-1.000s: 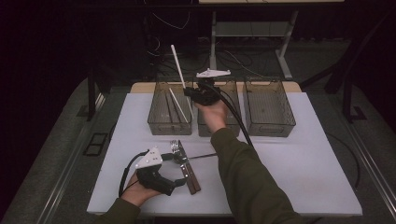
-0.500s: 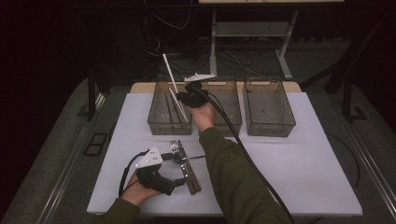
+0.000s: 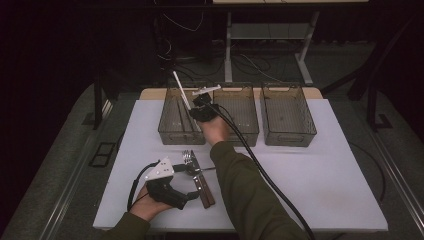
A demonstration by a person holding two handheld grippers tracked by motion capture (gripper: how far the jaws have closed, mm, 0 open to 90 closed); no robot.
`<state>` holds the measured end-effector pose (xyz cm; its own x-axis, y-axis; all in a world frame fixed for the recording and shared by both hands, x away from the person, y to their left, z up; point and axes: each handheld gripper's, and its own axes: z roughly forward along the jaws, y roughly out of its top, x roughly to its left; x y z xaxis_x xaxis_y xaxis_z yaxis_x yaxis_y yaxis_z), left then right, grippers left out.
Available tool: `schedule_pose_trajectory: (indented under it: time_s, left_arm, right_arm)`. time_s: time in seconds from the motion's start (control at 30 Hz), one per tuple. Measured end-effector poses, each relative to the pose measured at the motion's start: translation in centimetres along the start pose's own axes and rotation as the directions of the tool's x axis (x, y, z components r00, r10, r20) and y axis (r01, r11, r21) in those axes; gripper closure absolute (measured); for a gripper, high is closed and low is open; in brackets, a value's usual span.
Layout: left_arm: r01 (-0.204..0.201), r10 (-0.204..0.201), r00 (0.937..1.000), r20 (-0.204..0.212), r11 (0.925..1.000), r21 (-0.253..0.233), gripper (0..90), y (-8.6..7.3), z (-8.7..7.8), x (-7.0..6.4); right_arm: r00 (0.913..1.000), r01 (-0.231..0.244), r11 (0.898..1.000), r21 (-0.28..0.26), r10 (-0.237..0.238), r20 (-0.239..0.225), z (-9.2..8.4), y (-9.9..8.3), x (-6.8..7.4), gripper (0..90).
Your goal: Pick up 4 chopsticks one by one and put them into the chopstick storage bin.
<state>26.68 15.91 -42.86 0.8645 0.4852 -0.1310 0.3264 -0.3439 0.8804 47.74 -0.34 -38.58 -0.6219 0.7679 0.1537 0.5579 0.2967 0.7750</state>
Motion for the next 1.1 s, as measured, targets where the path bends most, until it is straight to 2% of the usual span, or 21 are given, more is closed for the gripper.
schedule_pose_trajectory:
  time_s: [0.13,0.33,0.53,0.73,0.87,1.03,1.1]
  left_arm:
    - [-0.001,0.001,1.0000,0.001,1.0000,0.000,0.0,0.0,0.0,0.0]
    - [0.000,0.000,1.0000,0.002,1.0000,-0.002,0.0,0.0,0.0,0.0]
    - [0.000,0.000,1.0000,0.001,1.0000,-0.003,0.0,0.0,0.0,0.0]
    - [0.001,-0.001,1.0000,0.001,1.0000,-0.001,0.0,0.0,0.0,0.0]
    - [-0.003,0.003,1.0000,0.000,1.0000,-0.002,0.0,0.0,0.0,0.1]
    - [-0.014,0.014,0.9999,0.000,0.9999,0.005,0.0,0.0,-0.1,0.1]
    - [-0.016,0.016,0.9999,0.001,0.9999,0.005,0.0,0.0,-0.1,0.1]
  right_arm:
    - [0.9997,-0.022,0.997,0.080,0.021,0.013,0.5,0.2,-0.1,85.1]
    - [0.9997,-0.012,0.991,0.133,0.009,0.021,1.0,0.4,0.2,82.4]
    - [0.9998,-0.002,0.992,0.126,-0.001,0.021,0.9,0.4,0.2,71.4]
    - [0.9999,0.010,0.993,0.116,-0.009,-0.006,0.3,0.4,0.3,51.4]
    - [0.9988,0.009,0.995,0.098,-0.005,-0.048,-1.1,0.5,0.1,44.5]
    - [0.9931,0.045,0.996,0.077,-0.036,-0.112,-3.3,0.5,-0.6,33.4]
    - [0.9908,0.061,0.996,0.066,-0.053,-0.124,-4.3,0.4,-0.9,29.8]
